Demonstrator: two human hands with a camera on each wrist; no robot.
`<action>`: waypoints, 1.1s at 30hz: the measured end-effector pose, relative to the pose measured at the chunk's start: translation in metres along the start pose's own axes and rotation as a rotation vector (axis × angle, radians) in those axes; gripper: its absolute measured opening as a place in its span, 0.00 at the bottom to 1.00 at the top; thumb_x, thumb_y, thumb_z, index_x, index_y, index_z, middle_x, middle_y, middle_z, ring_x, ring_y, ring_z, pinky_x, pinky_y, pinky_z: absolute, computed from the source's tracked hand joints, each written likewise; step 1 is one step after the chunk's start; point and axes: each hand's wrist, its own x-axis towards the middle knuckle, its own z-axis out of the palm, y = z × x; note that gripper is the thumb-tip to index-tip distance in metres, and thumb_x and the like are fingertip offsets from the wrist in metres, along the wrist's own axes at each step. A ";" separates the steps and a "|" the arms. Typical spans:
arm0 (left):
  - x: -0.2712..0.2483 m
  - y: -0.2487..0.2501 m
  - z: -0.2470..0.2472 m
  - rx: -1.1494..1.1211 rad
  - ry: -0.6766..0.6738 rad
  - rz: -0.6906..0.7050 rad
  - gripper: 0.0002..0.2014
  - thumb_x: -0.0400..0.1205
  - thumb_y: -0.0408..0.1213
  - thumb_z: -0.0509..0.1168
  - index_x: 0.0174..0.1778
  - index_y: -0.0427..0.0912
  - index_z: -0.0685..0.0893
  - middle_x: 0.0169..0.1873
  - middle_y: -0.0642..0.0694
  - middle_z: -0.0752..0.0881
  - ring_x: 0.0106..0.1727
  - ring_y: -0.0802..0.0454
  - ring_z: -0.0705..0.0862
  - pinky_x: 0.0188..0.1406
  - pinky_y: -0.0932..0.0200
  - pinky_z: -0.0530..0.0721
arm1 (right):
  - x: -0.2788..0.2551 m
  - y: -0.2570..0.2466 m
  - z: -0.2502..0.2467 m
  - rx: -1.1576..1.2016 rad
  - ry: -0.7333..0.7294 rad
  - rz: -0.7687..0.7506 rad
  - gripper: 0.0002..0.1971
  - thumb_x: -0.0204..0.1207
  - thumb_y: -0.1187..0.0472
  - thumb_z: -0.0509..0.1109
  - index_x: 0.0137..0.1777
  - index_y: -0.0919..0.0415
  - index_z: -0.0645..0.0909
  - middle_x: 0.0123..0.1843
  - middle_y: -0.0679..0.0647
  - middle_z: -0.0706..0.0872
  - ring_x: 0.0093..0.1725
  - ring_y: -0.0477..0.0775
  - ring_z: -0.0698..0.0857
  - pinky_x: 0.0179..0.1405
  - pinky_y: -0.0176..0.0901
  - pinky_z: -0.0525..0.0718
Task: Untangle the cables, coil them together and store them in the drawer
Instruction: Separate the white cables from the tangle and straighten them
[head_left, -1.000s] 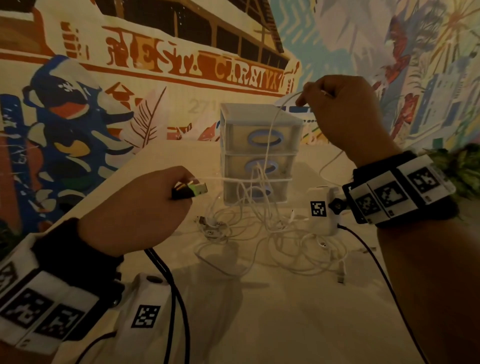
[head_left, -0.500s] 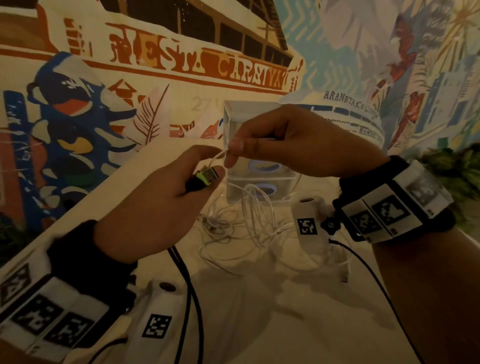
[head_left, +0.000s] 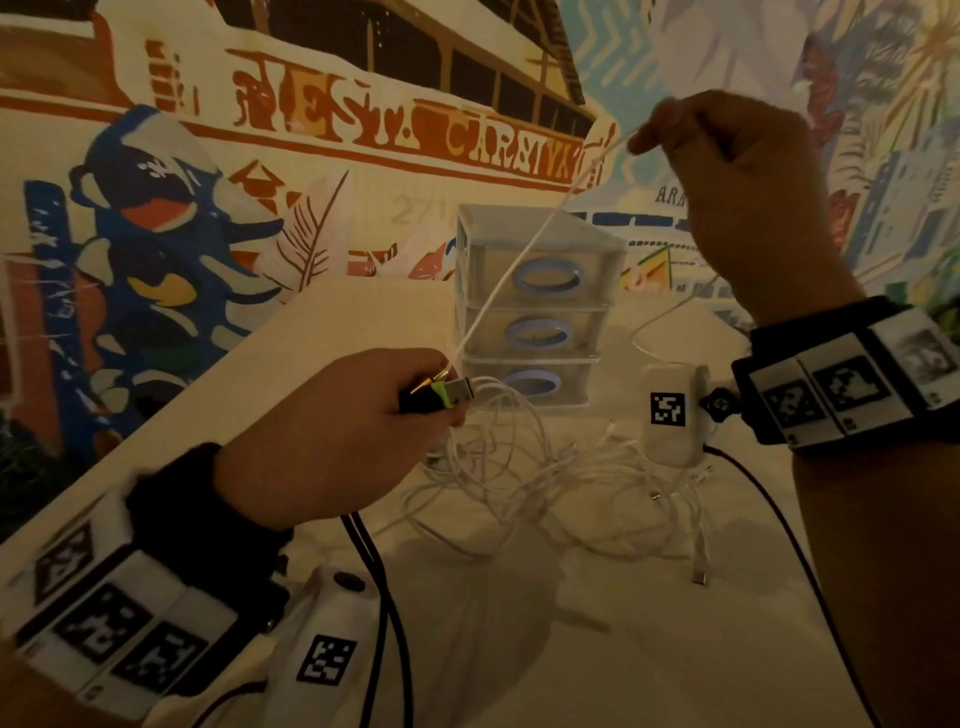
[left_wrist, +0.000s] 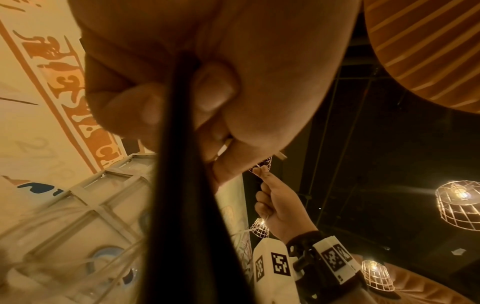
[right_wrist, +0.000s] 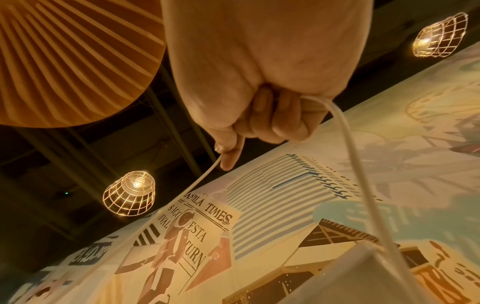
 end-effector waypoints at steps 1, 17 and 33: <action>0.000 -0.002 0.001 -0.002 -0.014 -0.016 0.11 0.84 0.49 0.61 0.38 0.52 0.83 0.35 0.47 0.85 0.37 0.51 0.82 0.45 0.43 0.81 | 0.000 0.002 -0.002 0.006 0.034 0.009 0.16 0.90 0.53 0.62 0.51 0.56 0.90 0.19 0.30 0.76 0.21 0.38 0.72 0.26 0.31 0.62; 0.002 0.001 0.002 -0.059 -0.028 -0.062 0.17 0.88 0.44 0.56 0.35 0.49 0.83 0.22 0.65 0.80 0.21 0.64 0.76 0.24 0.73 0.72 | -0.043 -0.042 0.046 -0.083 -0.996 -0.214 0.17 0.80 0.41 0.72 0.66 0.45 0.85 0.25 0.43 0.72 0.25 0.44 0.71 0.29 0.35 0.68; 0.001 -0.002 0.003 0.102 -0.105 -0.044 0.16 0.87 0.48 0.60 0.33 0.51 0.80 0.29 0.52 0.83 0.37 0.61 0.79 0.34 0.68 0.74 | -0.020 -0.019 0.035 0.263 -0.546 0.250 0.27 0.89 0.38 0.53 0.31 0.52 0.71 0.22 0.43 0.70 0.22 0.46 0.68 0.22 0.37 0.70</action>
